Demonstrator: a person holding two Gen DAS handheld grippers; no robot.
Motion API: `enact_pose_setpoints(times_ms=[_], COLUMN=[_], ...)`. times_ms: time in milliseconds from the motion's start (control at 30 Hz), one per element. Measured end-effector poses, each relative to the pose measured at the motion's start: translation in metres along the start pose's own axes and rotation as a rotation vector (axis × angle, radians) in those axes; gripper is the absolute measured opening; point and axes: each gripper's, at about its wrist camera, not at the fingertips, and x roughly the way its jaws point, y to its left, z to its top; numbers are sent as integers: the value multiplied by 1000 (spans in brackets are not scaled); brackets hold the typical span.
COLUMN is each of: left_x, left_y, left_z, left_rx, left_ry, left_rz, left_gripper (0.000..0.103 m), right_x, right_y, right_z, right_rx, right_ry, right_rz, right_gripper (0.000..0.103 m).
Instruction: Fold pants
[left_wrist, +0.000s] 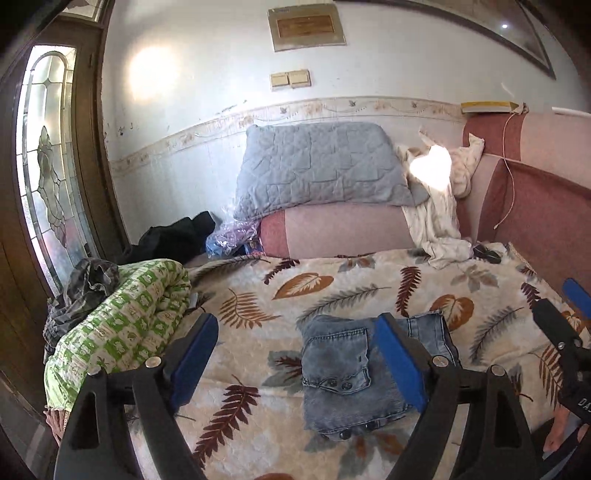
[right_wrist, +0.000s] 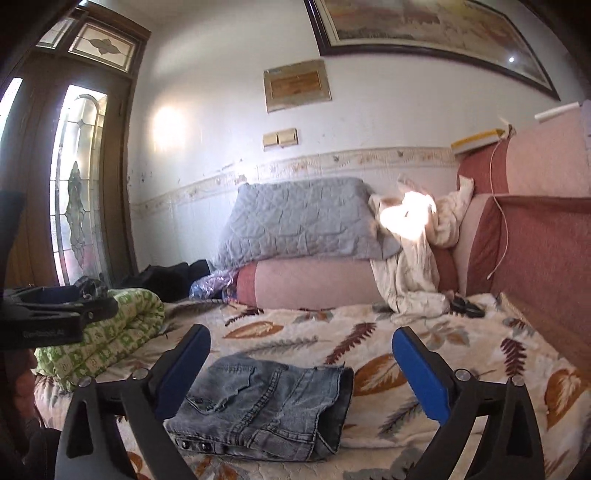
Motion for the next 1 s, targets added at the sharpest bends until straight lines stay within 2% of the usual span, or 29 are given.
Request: enact_pose_setpoints(times_ms=[67, 200, 433, 1000], left_x=[-7, -20, -18, 1], left_y=[3, 12, 22, 42], left_z=[1, 3, -1, -14], left_rx=[-4, -30, -52, -118], left_ry=[-22, -54, -29, 16], left_rz=[12, 29, 43, 29], left_gripper=[96, 96, 96, 96], right_x=[-8, -19, -24, -6], right_y=[6, 19, 39, 57], right_z=[8, 18, 20, 11], right_rx=[-4, -34, -74, -120], right_ry=[-24, -55, -62, -27], right_rz=[-7, -6, 14, 25], right_gripper=[103, 103, 103, 103])
